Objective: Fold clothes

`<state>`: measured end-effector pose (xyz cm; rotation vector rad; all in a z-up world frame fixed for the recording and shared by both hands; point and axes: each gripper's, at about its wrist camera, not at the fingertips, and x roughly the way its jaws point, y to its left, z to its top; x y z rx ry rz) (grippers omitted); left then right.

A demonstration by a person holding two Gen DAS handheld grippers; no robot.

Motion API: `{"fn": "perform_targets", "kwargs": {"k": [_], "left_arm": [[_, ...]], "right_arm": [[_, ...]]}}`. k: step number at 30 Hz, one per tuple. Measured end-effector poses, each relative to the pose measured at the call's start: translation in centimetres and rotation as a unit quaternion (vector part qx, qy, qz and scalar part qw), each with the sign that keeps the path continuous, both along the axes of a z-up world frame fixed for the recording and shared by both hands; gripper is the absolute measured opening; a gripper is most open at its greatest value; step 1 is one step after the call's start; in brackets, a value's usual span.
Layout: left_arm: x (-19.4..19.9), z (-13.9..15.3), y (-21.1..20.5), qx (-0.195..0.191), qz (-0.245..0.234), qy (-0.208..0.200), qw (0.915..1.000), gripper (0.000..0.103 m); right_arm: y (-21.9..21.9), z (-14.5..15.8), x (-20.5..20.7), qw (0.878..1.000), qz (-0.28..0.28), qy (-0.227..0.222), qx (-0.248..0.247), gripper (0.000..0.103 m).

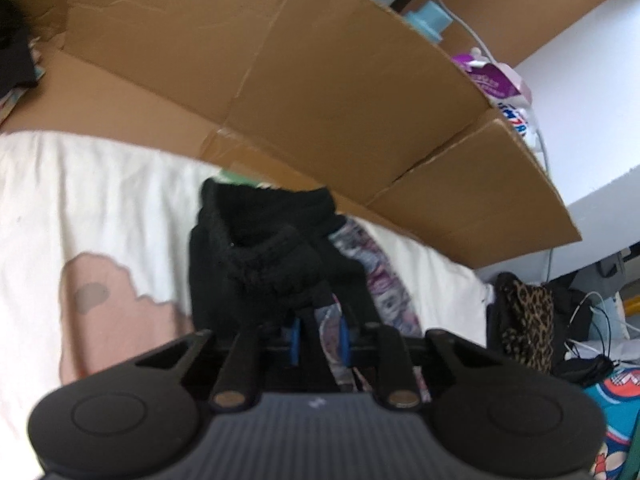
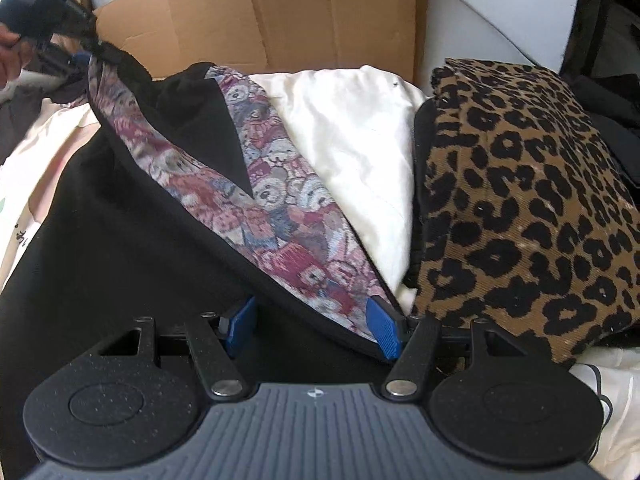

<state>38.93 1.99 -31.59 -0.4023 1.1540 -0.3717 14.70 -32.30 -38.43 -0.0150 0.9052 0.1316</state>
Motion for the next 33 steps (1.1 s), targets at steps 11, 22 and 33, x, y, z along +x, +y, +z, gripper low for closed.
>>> {"fn": "perform_targets", "kwargs": {"k": [11,22,33], "left_arm": [[3.5,-0.6,-3.7,0.012,-0.005,-0.010,0.9999,0.019],[5.7,-1.9,-6.2,0.024,-0.004,-0.009,0.9997,0.019],[8.0,-5.0,-7.9,0.020,0.035,0.013,0.9991,0.020]], "right_arm": [[-1.4,0.2,-0.7,1.000,-0.010,-0.009,0.003,0.057],[-4.0,0.4,-1.1,0.998,-0.060,-0.009,0.013,0.035],[-4.3,0.1,-1.5,0.998,-0.060,0.000,0.007,0.034]]}}
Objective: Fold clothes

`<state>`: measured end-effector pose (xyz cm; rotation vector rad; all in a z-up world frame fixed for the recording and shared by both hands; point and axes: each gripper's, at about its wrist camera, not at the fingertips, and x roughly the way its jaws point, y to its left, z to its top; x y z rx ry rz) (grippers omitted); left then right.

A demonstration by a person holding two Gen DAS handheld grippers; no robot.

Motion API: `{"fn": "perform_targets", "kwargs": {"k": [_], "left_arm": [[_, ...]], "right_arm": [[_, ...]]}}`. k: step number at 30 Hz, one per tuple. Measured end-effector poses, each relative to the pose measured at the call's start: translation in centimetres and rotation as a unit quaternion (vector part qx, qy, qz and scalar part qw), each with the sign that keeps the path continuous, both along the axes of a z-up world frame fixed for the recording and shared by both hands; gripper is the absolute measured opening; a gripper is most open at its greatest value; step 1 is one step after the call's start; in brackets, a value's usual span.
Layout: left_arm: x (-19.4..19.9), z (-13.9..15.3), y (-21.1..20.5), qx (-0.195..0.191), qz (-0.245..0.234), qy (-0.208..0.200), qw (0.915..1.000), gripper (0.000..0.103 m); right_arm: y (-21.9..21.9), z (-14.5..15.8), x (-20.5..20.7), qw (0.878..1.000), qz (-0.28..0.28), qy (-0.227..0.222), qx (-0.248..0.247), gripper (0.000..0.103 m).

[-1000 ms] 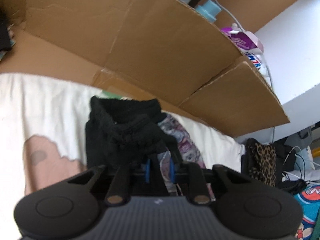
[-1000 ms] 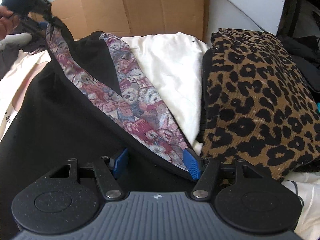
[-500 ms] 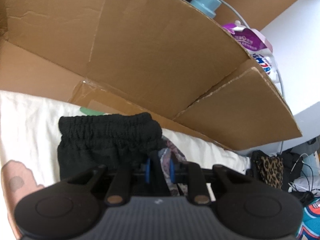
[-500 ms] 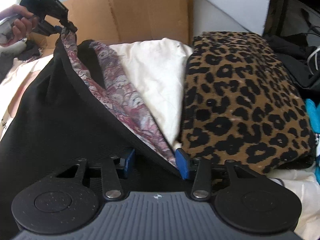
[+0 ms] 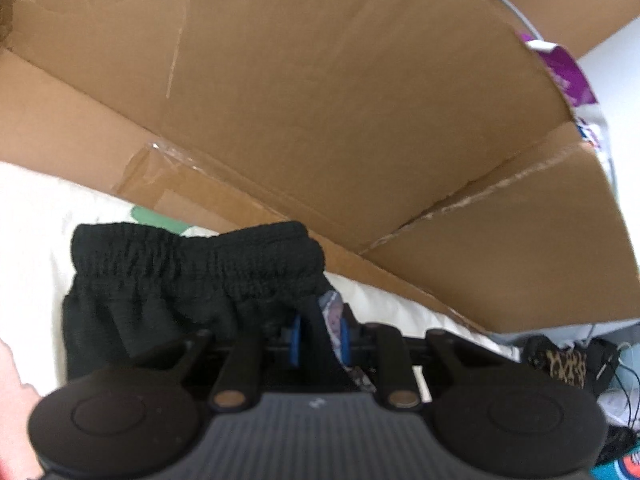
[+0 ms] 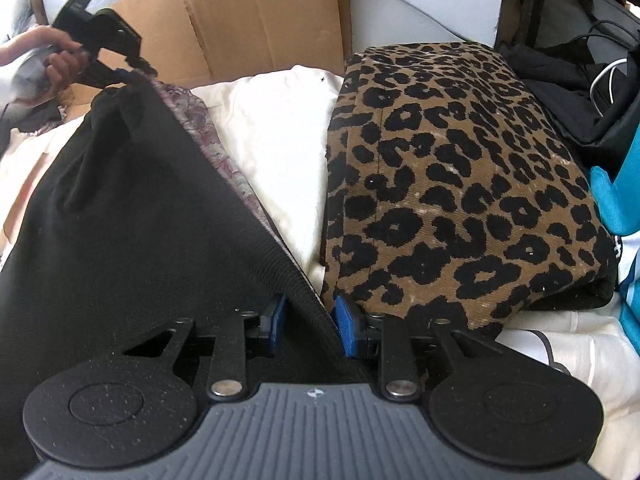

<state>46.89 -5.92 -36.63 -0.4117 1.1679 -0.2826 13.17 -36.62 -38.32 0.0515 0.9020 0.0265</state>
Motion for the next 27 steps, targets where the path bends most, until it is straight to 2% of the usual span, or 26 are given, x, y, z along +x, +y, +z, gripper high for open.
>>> {"fn": "perform_targets", "kwargs": {"k": [5,8,10,12,14,18,24,27], "left_arm": [[0.8,-0.5,-1.3,0.011,-0.007,-0.004,0.9999,0.023],[0.5,0.2,-1.9,0.019,-0.016,-0.025,0.9994,0.034],[0.1,1.0,-2.3,0.020,-0.030,-0.040,0.9986,0.047],[-0.6,2.0,-2.7,0.028,-0.049,-0.059,0.9967,0.049],[-1.4,3.3,-3.0,0.039,-0.071,-0.088,0.9928,0.052],[-2.9,5.0,-3.7,0.062,-0.113,-0.119,0.9846,0.054],[-4.8,4.4,-4.9,0.113,-0.170,-0.126,0.9708,0.054],[-4.5,3.0,-5.2,0.141,-0.186,-0.122,0.9649,0.054]], "right_arm": [[-0.1,0.0,-0.4,1.000,0.001,0.002,-0.005,0.034],[-0.1,0.0,-0.6,1.000,-0.002,0.003,-0.007,0.034],[-0.1,0.2,-0.7,1.000,-0.004,0.004,-0.008,0.034],[-0.2,0.6,-0.9,1.000,-0.010,0.001,-0.008,0.035],[-0.5,1.2,-1.1,1.000,-0.017,-0.006,-0.004,0.035],[-0.7,1.8,-1.4,0.999,-0.027,-0.017,0.003,0.035],[-0.4,2.2,-1.3,0.999,-0.026,-0.022,0.011,0.035],[0.1,2.3,-1.3,0.999,-0.022,-0.021,0.014,0.035]]}}
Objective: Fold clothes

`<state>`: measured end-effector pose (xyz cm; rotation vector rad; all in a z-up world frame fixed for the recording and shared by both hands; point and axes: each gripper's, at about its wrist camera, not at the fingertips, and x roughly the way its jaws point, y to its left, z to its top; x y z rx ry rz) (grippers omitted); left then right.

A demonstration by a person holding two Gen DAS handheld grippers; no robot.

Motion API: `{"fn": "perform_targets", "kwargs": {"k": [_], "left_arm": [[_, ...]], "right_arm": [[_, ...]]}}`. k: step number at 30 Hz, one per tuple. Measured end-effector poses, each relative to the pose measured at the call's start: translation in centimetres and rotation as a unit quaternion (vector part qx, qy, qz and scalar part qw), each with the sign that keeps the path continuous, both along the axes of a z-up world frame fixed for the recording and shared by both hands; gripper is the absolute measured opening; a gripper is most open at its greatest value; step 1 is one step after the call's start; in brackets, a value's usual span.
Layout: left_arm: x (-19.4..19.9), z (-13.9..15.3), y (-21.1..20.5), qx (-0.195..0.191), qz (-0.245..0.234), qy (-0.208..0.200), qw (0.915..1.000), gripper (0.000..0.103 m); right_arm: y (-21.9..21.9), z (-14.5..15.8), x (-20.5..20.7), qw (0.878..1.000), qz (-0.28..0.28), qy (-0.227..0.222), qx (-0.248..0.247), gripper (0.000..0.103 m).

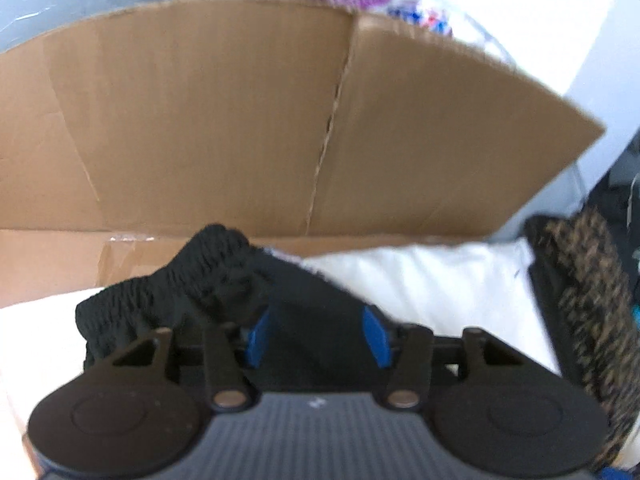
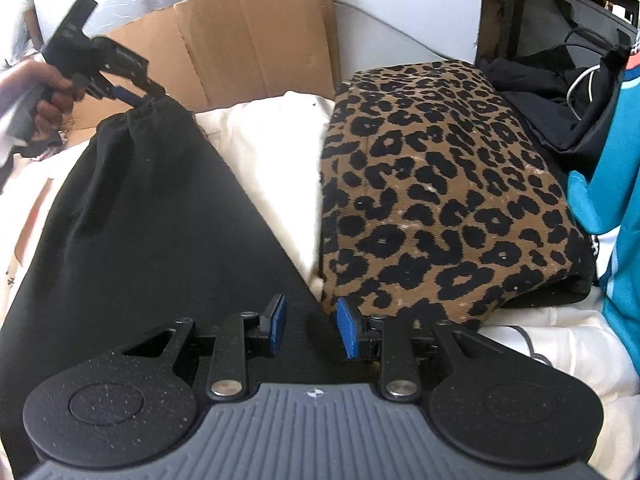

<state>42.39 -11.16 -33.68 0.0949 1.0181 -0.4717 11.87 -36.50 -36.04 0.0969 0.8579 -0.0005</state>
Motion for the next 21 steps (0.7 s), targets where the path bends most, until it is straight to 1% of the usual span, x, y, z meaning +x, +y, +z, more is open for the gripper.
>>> {"fn": "perform_targets", "kwargs": {"k": [3,6,9,12,15,17,21], "left_arm": [[0.8,-1.4,-0.1,0.015,0.009,0.008,0.9998,0.054],[2.0,-2.7,0.3,0.013,0.030,0.019,0.9993,0.054],[3.3,-3.8,0.7,0.000,0.044,0.048,0.9978,0.054],[4.2,-4.6,0.5,0.003,0.052,0.057,0.9970,0.055],[4.6,-4.5,-0.3,0.018,0.064,0.057,0.9962,0.055],[4.5,-4.0,-0.8,0.031,0.061,0.053,0.9963,0.053],[4.0,-2.2,-0.8,0.046,0.029,0.033,0.9980,0.052]], "right_arm": [[0.7,-0.1,0.3,1.000,0.007,0.003,0.002,0.035],[1.3,-0.4,0.5,1.000,0.009,0.006,0.007,0.035],[1.6,-1.3,0.8,1.000,0.003,0.025,0.012,0.035],[1.6,-2.1,0.8,0.999,0.001,0.044,0.009,0.033],[1.9,-2.3,0.6,0.999,0.004,0.054,0.003,0.033],[1.9,-2.3,0.4,0.998,0.003,0.056,0.004,0.033],[1.6,-2.2,0.1,0.998,-0.003,0.057,0.013,0.033]]}}
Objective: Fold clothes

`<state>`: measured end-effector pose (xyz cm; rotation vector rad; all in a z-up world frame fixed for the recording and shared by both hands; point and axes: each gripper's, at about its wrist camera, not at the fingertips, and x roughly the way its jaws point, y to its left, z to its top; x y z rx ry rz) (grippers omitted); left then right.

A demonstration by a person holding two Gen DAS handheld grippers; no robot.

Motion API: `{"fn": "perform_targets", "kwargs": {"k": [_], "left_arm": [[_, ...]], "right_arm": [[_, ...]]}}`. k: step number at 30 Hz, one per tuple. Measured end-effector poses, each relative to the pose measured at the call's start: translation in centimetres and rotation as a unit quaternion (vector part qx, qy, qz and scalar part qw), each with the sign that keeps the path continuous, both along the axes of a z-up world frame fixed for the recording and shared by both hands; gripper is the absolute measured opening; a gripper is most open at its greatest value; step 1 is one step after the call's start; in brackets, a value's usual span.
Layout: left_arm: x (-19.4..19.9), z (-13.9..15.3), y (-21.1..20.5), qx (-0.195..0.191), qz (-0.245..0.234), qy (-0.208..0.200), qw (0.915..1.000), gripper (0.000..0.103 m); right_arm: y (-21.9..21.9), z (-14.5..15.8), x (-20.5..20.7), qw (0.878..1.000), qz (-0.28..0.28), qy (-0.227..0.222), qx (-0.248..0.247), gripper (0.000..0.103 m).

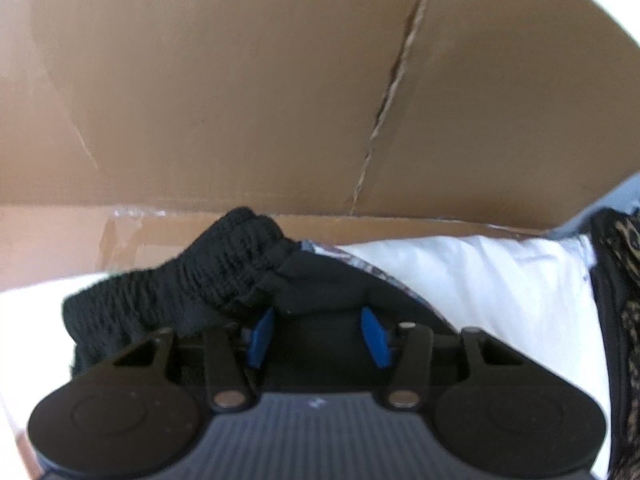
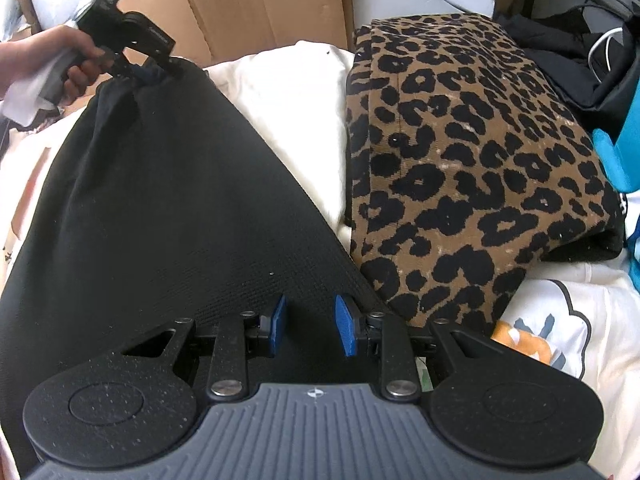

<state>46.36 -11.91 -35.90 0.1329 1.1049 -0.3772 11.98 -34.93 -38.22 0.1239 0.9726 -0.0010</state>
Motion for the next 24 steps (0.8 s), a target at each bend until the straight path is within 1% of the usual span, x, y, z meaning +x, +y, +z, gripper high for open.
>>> {"fn": "perform_targets", "kwargs": {"k": [3,5,8,12,15,18,21,24], "left_arm": [[-0.6,1.6,1.0,0.001,-0.015,-0.010,0.9998,0.052],[-1.1,2.6,2.4,-0.002,-0.016,-0.013,0.9998,0.052],[-2.0,3.1,4.3,0.007,-0.020,-0.014,0.9997,0.052],[-2.3,2.2,5.8,0.025,-0.009,-0.008,0.9996,0.052],[-1.9,0.4,6.7,0.023,0.009,0.002,0.9997,0.050],[-1.3,-0.6,6.8,0.028,0.007,-0.001,0.9996,0.050],[-0.8,-0.9,6.4,0.034,0.002,-0.005,0.9994,0.051],[-0.6,0.1,6.6,0.035,0.000,0.001,0.9994,0.051]], "right_arm": [[-0.2,0.4,-0.3,1.000,-0.006,-0.003,0.006,0.033],[-0.3,0.6,-0.4,1.000,-0.009,-0.007,0.009,0.033],[-0.3,1.0,-0.3,1.000,-0.011,-0.016,0.009,0.033],[-0.2,1.1,0.1,1.000,-0.012,-0.019,0.010,0.034],[-0.1,0.8,0.2,1.000,-0.009,-0.012,0.006,0.034],[0.0,0.4,0.3,1.000,-0.006,-0.002,0.001,0.033],[0.1,0.2,0.3,1.000,-0.001,0.002,-0.007,0.033],[0.2,0.3,0.2,1.000,-0.001,0.005,-0.010,0.033]]}}
